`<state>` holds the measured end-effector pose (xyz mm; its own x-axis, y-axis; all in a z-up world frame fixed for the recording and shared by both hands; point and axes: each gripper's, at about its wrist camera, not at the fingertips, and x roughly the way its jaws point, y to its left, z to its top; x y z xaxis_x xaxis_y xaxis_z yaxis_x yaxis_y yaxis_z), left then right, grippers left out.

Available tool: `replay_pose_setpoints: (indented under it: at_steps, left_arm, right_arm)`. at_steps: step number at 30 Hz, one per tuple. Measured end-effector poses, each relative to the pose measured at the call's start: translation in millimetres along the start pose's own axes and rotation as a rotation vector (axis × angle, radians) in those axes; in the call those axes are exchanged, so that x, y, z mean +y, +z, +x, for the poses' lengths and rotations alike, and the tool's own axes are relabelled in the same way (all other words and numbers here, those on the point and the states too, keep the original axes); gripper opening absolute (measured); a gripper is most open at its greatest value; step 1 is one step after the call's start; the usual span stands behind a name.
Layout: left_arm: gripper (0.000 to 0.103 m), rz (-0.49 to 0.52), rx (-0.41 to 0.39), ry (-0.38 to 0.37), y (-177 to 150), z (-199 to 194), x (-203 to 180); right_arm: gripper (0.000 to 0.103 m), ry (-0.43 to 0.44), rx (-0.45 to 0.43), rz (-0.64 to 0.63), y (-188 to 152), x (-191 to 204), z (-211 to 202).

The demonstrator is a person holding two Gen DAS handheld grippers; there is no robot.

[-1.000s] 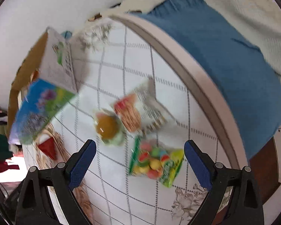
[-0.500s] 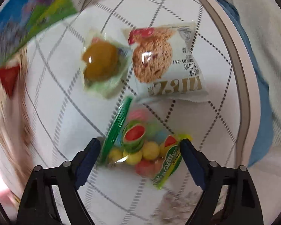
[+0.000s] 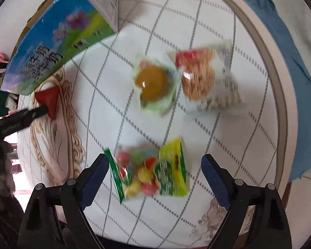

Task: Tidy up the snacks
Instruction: 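Grasp the red triangular candy with the left tool while the right tool grasps the watermelon candy bag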

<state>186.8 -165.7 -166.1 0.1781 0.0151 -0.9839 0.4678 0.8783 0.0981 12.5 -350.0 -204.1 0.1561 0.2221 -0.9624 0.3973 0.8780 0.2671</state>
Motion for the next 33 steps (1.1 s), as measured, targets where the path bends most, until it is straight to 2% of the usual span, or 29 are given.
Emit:
replay_pose_setpoints:
  at_steps: [2, 3, 5, 7, 10, 14, 17, 18, 20, 22, 24, 27, 29, 33]
  left_arm:
    - [0.051, 0.020, 0.017, -0.002, 2.1, 5.3, -8.2]
    - [0.048, 0.020, 0.030, -0.014, 1.8, 7.8, -12.1]
    - [0.044, 0.001, 0.032, -0.041, -2.5, 9.3, -14.7]
    - [0.043, -0.022, 0.029, -0.065, -8.5, 8.2, -13.6]
    - [0.040, -0.070, 0.064, -0.116, -23.7, 10.7, -9.2]
    - [0.040, -0.107, 0.090, -0.139, -46.7, 12.0, -6.8]
    - [0.039, -0.139, 0.108, -0.160, -58.7, 13.5, -3.8]
    - [0.039, -0.146, 0.110, -0.166, -60.2, 14.3, 0.6]
    - [0.040, -0.169, 0.115, -0.189, -62.6, 12.1, 5.1]
    - [0.040, -0.190, 0.123, -0.213, -65.5, 11.6, 13.8]
    - [0.040, -0.227, 0.137, -0.252, -66.0, 7.5, 25.2]
    - [0.042, -0.282, 0.120, -0.297, -66.3, -7.2, 40.6]
    - [0.051, -0.295, 0.091, -0.281, -68.3, -15.7, 53.5]
    - [0.053, -0.220, 0.044, -0.206, -46.5, -15.5, 52.8]
  right_arm:
    - [0.093, -0.009, 0.003, 0.082, -10.2, -17.7, -1.8]
    - [0.093, 0.040, 0.008, 0.197, -16.9, -34.3, -0.5]
    - [0.093, 0.219, 0.045, 0.432, -32.0, -62.8, 9.1]
    - [0.093, 0.337, 0.074, 0.573, -43.6, -76.2, 20.6]
    - [0.092, 0.371, 0.085, 0.635, -51.5, -75.2, 31.2]
    - [0.086, 0.263, 0.024, 0.522, -24.9, -51.8, 29.1]
    - [0.086, 0.133, -0.006, 0.292, 10.3, -13.2, 30.6]
    - [0.086, 0.118, -0.013, 0.222, 24.5, -8.8, 31.6]
    - [0.086, 0.076, -0.024, 0.067, 31.2, 22.7, 26.5]
    - [0.087, 0.019, -0.059, -0.017, 31.8, 41.9, 16.8]
    - [0.087, -0.021, -0.085, -0.063, 25.4, 51.1, 4.1]
    - [0.089, -0.037, -0.059, -0.108, 13.0, 56.8, -0.2]
    - [0.089, -0.075, -0.036, -0.139, 3.9, 58.6, 5.3]
    - [0.089, -0.054, 0.006, -0.135, -11.0, 36.5, 17.3]
